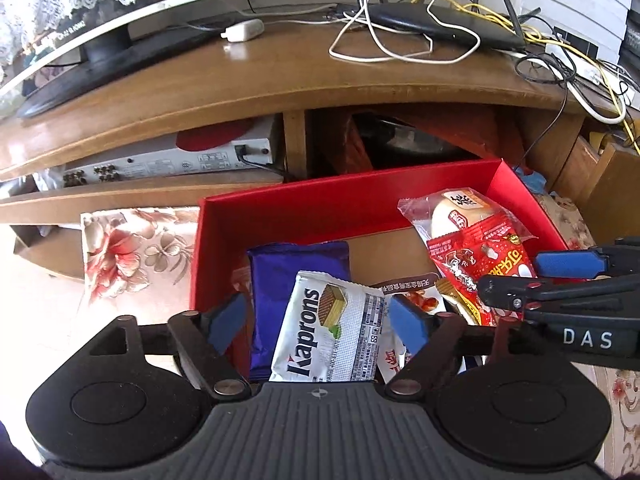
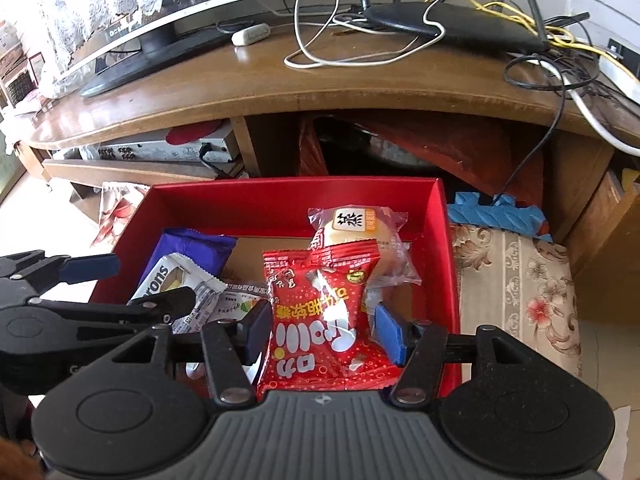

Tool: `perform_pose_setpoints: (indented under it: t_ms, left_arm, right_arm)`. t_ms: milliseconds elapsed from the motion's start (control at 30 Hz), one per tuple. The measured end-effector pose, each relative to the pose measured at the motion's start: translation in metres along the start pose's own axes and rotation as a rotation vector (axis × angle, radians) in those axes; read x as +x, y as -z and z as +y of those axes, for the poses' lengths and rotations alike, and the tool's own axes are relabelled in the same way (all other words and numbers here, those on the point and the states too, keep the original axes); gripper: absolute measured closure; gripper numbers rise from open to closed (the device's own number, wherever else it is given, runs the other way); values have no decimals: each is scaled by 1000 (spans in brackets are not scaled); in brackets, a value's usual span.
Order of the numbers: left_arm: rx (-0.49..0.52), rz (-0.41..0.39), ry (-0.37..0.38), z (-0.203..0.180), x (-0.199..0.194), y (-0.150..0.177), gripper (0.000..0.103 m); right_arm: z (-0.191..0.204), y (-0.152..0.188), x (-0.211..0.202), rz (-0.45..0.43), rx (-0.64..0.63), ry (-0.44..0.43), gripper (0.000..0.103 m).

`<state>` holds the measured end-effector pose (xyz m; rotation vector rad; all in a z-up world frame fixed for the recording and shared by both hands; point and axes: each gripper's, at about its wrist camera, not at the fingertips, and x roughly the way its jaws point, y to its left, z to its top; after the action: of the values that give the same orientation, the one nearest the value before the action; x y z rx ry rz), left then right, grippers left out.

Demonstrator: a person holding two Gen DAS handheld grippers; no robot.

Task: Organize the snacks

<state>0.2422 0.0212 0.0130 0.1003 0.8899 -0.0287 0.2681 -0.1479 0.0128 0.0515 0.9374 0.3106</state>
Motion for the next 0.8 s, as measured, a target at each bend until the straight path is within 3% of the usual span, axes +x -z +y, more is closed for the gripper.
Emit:
perform_pose_setpoints:
  t_ms: [400, 800]
  left_arm:
    - [-53, -22, 3, 2, -28, 19, 7]
    - [-87, 1, 77, -4, -65, 61, 7]
  right_arm:
    - [5, 16, -35, -9, 29, 15, 44]
    - [10, 64, -77, 8, 57, 4, 44]
